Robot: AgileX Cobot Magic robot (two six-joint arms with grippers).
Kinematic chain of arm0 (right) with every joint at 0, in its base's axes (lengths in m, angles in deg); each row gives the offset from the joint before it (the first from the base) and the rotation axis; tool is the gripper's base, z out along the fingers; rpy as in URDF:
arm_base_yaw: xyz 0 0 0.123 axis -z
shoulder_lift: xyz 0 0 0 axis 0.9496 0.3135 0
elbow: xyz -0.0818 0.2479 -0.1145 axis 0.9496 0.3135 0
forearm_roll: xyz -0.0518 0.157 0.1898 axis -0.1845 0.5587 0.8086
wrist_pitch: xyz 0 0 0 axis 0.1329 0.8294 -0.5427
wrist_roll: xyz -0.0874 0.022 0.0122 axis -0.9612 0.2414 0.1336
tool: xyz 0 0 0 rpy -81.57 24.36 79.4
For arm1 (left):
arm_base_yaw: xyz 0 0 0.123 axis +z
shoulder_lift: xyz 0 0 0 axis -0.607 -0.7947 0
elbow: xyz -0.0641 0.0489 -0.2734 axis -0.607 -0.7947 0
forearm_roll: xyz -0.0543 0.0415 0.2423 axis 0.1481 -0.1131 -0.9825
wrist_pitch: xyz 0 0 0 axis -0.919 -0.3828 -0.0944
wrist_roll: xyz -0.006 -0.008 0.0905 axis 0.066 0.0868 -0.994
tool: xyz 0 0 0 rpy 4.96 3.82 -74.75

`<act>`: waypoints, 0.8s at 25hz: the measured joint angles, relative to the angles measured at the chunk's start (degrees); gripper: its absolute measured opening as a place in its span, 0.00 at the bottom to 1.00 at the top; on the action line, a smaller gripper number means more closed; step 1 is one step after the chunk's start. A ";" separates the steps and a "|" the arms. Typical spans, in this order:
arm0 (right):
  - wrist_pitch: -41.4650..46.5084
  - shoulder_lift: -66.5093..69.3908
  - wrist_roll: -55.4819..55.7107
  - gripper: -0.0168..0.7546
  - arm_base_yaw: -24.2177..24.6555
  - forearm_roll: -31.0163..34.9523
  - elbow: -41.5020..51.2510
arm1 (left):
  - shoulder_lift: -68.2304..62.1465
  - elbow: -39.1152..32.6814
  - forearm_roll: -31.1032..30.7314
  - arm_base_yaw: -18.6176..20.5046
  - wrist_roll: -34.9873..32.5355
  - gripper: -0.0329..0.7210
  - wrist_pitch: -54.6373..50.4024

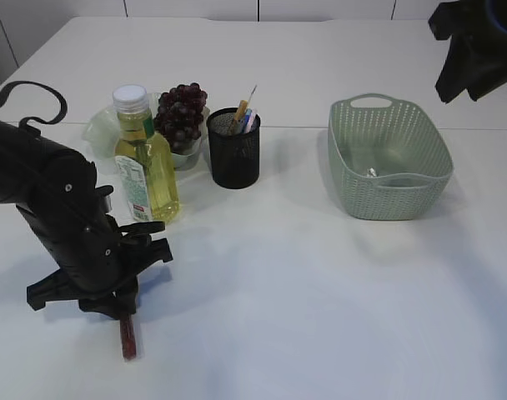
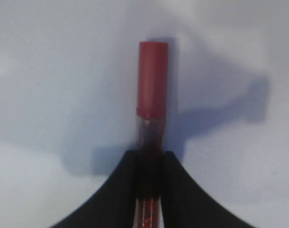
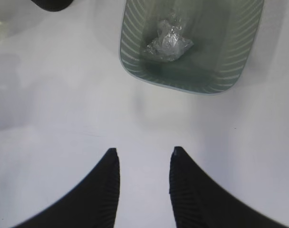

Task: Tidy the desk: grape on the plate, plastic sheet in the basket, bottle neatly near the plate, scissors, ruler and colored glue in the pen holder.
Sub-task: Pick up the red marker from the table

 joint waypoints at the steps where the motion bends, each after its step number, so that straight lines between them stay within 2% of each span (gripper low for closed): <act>1: 0.00 0.00 0.00 0.40 0.00 0.00 0.00 | 0.00 0.10 0.00 0.00 0.00 0.18 0.00; 11: 0.00 0.00 0.00 0.40 0.00 0.13 0.00 | 0.00 0.04 -0.37 0.00 -0.86 0.18 -1.02; 20: 0.00 0.00 0.00 0.40 0.00 0.13 0.00 | 5.49 0.13 -2.77 -0.09 -14.16 0.18 -4.93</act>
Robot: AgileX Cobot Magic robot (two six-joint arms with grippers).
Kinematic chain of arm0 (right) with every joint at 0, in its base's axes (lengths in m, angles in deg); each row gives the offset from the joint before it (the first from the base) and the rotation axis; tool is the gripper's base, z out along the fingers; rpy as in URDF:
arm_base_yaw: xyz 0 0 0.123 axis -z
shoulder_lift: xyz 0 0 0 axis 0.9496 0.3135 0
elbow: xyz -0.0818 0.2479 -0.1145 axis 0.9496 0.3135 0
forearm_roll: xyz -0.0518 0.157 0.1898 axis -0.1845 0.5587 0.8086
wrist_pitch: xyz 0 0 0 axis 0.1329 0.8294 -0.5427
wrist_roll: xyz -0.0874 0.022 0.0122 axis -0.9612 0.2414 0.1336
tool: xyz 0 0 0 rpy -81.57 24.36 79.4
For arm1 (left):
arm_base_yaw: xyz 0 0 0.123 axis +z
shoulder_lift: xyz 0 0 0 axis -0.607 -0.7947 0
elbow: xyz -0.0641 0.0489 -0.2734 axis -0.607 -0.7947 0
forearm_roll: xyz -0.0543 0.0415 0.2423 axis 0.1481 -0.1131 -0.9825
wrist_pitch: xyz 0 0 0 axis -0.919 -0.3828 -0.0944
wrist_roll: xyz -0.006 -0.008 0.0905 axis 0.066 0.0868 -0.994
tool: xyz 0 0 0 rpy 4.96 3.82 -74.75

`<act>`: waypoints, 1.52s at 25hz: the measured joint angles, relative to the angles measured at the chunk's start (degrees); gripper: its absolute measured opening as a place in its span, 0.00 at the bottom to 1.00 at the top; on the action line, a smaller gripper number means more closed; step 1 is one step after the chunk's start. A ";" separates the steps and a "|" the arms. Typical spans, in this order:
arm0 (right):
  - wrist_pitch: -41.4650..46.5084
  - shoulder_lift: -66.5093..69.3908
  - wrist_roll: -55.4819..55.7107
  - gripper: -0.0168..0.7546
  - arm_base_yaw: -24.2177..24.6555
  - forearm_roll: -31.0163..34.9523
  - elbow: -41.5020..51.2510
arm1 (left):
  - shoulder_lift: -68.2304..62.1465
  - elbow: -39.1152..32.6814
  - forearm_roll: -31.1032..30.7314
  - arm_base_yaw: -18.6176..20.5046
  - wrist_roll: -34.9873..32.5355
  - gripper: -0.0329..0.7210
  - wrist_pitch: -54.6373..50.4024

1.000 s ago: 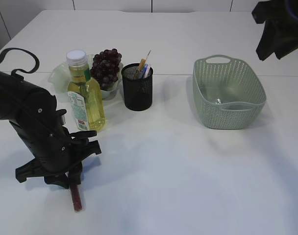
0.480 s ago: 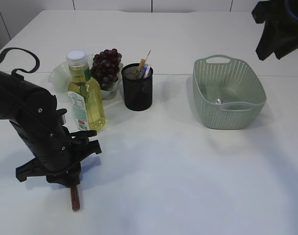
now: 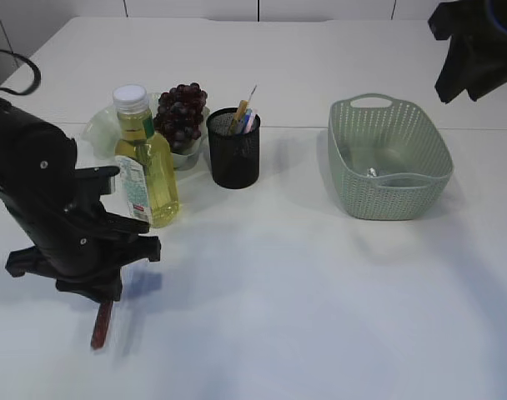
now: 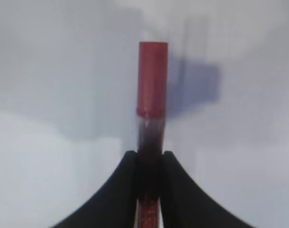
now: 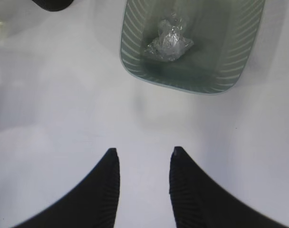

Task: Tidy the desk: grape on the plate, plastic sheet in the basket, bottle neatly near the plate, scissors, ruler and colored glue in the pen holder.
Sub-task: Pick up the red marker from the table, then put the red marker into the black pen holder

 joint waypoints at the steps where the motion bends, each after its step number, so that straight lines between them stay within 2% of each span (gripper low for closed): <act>1: 0.00 0.00 0.00 0.40 0.00 0.00 0.00 | 1.14 0.00 -0.10 0.00 -1.02 0.18 -0.12; 5: 0.00 0.00 0.00 0.40 0.00 0.00 0.00 | 6.58 0.00 -0.23 -0.02 -7.29 0.18 -0.74; 8: 0.00 0.00 0.00 0.40 0.00 0.00 0.00 | 10.48 -0.12 -0.33 -0.34 -14.49 0.18 -0.87; 11: 0.00 0.00 0.00 0.40 0.00 0.00 0.00 | 14.70 -0.33 -0.33 -0.67 -18.17 0.18 1.70; 17: 0.00 0.00 0.00 0.40 0.00 0.00 0.00 | 20.50 -0.37 -0.33 -0.67 -19.12 0.18 21.11; 25: 0.00 0.00 0.00 0.40 0.00 0.00 0.00 | 19.09 -0.46 1.00 -0.67 -19.23 0.18 46.82; 28: 0.00 0.00 0.00 0.40 0.00 0.00 0.00 | 15.27 2.41 1.09 -0.67 -19.23 0.17 50.12; 38: 0.00 0.00 -0.08 0.40 0.00 0.00 0.00 | -1.84 20.68 1.09 -0.67 -19.23 0.17 51.44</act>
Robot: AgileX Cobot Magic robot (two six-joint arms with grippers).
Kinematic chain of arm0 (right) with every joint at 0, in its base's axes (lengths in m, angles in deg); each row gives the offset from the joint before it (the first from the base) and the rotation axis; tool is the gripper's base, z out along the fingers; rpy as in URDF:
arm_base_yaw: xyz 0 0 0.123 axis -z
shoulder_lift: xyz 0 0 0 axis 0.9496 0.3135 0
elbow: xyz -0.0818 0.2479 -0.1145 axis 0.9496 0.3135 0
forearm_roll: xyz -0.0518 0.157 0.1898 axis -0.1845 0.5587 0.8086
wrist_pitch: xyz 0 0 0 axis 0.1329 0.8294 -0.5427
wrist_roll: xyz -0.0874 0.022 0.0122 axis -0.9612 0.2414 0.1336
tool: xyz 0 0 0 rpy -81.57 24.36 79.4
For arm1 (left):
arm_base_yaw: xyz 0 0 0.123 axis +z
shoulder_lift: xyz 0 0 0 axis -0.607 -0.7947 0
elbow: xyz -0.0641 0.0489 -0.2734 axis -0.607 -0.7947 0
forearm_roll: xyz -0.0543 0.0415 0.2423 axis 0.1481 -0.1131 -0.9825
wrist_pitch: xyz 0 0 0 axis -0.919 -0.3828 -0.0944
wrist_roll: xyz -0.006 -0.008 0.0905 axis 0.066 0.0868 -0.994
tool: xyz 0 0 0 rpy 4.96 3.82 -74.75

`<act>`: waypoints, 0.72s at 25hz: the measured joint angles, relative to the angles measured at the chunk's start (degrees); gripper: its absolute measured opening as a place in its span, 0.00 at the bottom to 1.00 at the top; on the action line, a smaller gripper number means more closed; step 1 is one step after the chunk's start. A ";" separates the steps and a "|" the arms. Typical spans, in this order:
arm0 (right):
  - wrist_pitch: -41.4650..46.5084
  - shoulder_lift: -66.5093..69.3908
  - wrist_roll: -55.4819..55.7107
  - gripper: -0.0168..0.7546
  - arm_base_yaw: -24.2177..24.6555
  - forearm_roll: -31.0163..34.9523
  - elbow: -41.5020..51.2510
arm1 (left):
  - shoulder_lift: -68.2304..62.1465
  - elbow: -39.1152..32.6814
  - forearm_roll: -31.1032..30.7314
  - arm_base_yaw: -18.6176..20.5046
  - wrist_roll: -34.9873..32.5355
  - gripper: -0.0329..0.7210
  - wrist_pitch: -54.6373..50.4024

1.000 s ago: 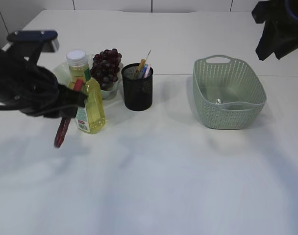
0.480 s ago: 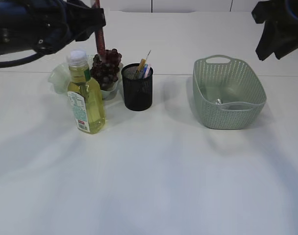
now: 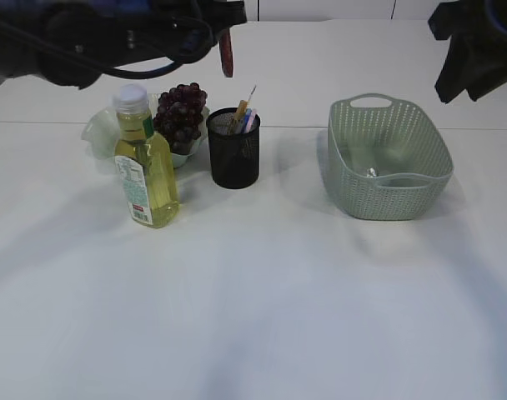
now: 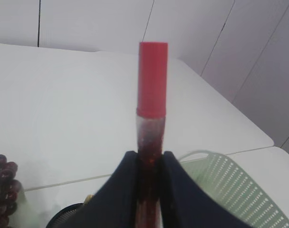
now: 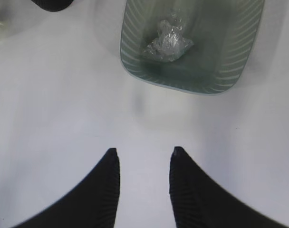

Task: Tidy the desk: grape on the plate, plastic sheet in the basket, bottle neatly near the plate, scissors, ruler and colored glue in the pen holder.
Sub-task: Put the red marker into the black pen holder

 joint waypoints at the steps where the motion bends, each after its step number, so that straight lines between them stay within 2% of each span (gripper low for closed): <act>1: 0.00 0.00 0.00 0.40 0.00 0.00 0.00 | -1.54 1.33 0.00 0.00 0.00 0.17 0.00; 9: 0.00 0.00 0.00 0.40 0.00 0.00 0.22 | -11.23 9.79 -0.86 1.46 -0.79 0.17 0.00; 18: 0.00 0.00 0.00 0.40 0.00 0.00 5.61 | -12.90 11.12 -7.68 3.89 -1.38 0.17 -1.98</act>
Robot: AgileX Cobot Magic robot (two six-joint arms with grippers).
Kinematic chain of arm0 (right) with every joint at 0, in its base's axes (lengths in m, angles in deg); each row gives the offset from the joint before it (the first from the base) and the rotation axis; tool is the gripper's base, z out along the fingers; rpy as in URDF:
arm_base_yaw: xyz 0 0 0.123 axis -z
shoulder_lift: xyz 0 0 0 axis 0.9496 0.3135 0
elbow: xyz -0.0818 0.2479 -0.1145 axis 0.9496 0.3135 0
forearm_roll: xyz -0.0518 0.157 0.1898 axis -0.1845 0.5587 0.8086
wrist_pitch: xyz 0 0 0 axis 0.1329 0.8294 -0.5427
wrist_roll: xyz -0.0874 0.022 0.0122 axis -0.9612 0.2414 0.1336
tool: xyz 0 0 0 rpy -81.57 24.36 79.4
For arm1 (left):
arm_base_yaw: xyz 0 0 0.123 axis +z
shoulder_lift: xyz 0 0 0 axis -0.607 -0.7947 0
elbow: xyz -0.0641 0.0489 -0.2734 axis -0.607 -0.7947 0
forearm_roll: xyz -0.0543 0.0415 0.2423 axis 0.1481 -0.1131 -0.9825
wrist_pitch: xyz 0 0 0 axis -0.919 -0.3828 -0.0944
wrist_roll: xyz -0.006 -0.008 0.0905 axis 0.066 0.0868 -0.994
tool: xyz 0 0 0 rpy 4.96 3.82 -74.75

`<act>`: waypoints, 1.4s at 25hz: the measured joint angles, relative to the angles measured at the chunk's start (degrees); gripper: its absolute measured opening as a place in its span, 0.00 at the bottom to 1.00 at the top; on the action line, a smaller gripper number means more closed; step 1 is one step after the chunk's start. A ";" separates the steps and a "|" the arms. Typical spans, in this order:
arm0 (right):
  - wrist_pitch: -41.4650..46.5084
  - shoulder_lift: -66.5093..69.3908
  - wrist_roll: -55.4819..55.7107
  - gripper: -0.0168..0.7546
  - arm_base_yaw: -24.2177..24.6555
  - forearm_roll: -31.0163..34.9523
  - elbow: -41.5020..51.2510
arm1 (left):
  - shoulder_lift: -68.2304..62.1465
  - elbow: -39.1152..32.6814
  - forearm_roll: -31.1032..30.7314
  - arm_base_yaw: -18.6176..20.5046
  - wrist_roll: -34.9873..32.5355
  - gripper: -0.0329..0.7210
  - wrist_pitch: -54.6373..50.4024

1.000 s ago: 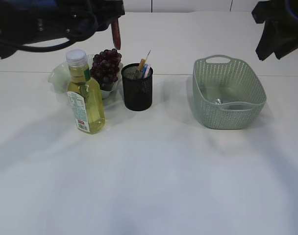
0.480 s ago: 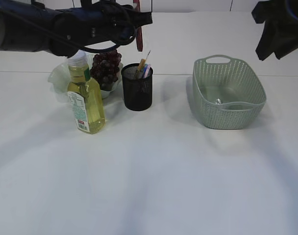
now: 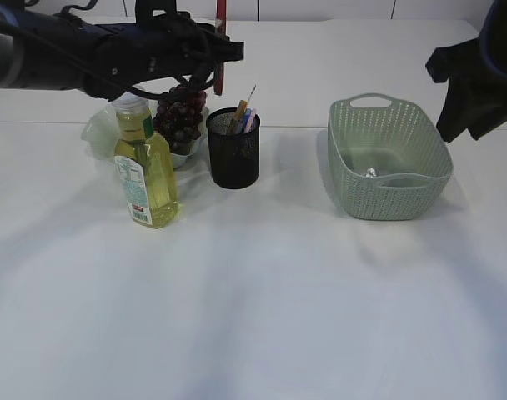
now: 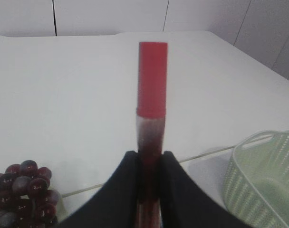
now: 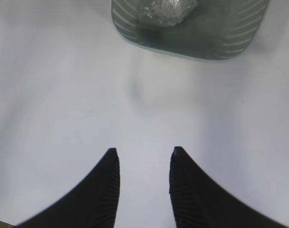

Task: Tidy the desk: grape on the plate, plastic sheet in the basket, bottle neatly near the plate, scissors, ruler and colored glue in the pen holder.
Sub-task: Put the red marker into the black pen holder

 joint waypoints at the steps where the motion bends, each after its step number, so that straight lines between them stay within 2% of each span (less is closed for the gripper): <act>1: 0.00 0.00 0.00 0.40 0.00 0.00 0.16 | 0.00 0.00 -0.58 0.14 0.00 0.17 -0.10; 10: 0.00 0.00 0.00 0.40 0.00 0.00 0.15 | -1.78 0.27 -4.52 0.28 -0.11 0.17 0.68; 24: 0.00 0.00 0.00 0.40 0.00 0.00 0.15 | -3.96 0.27 -4.96 0.28 -0.54 0.21 3.27; 27: 0.00 0.00 -0.35 0.40 0.00 0.00 0.15 | -3.96 0.27 -5.08 0.28 -1.38 0.26 3.66; 32: 0.00 0.00 -0.53 0.40 0.00 0.00 0.15 | -3.96 0.27 -5.08 0.42 -1.86 0.42 4.05; 35: 0.00 0.00 -0.62 0.40 0.00 0.00 0.15 | -3.96 0.27 -5.08 0.41 -1.98 0.45 4.05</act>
